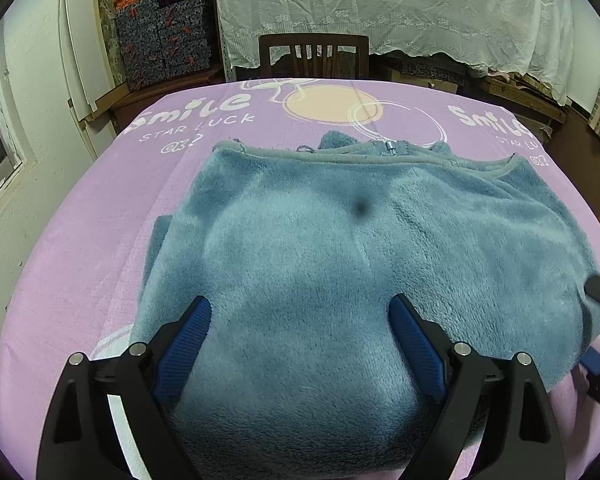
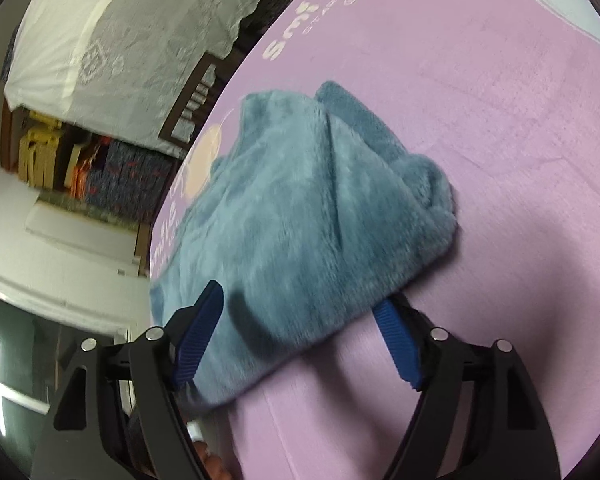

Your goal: Fold large clothes

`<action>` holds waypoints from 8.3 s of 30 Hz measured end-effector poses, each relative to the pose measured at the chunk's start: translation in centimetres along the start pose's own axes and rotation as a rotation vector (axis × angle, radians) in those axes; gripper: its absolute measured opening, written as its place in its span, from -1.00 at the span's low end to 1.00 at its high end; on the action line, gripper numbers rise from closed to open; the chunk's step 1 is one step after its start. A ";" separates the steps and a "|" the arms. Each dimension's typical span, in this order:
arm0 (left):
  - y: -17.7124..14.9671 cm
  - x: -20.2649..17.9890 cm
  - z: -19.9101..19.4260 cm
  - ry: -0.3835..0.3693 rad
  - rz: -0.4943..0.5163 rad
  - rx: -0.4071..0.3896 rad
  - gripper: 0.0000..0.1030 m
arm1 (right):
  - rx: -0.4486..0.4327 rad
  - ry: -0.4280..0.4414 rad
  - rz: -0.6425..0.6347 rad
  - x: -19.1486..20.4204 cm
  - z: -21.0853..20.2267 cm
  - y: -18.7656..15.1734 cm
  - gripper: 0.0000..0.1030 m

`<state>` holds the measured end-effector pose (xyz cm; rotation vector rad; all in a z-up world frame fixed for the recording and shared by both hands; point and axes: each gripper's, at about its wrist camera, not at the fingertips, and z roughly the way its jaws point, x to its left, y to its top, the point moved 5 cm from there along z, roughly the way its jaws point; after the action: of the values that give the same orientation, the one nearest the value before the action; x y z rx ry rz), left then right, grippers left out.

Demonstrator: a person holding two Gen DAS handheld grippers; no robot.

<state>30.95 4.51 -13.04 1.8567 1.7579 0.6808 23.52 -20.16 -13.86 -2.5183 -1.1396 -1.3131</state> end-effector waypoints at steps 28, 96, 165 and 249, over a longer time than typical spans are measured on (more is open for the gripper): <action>1.0 0.2 -1.4 -0.049 -0.010 0.018 0.67 | -0.186 -0.056 -0.177 0.5 0.4 1.9 -0.31; 13.2 -8.3 -3.0 -0.410 0.180 0.274 -0.56 | -0.461 -0.252 -1.275 13.6 0.0 -12.0 0.01; 6.5 10.6 -5.8 -0.348 -0.118 -0.001 0.18 | 0.070 0.202 -1.035 23.5 3.9 -11.1 -0.42; -3.9 6.8 -15.4 -0.083 -0.164 -0.084 0.74 | 0.045 0.145 -0.785 13.1 -6.4 -10.7 0.56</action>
<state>18.20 11.71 -3.80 1.6407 1.7766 0.5963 16.92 -7.34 -2.85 -1.9378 -2.2005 -1.5262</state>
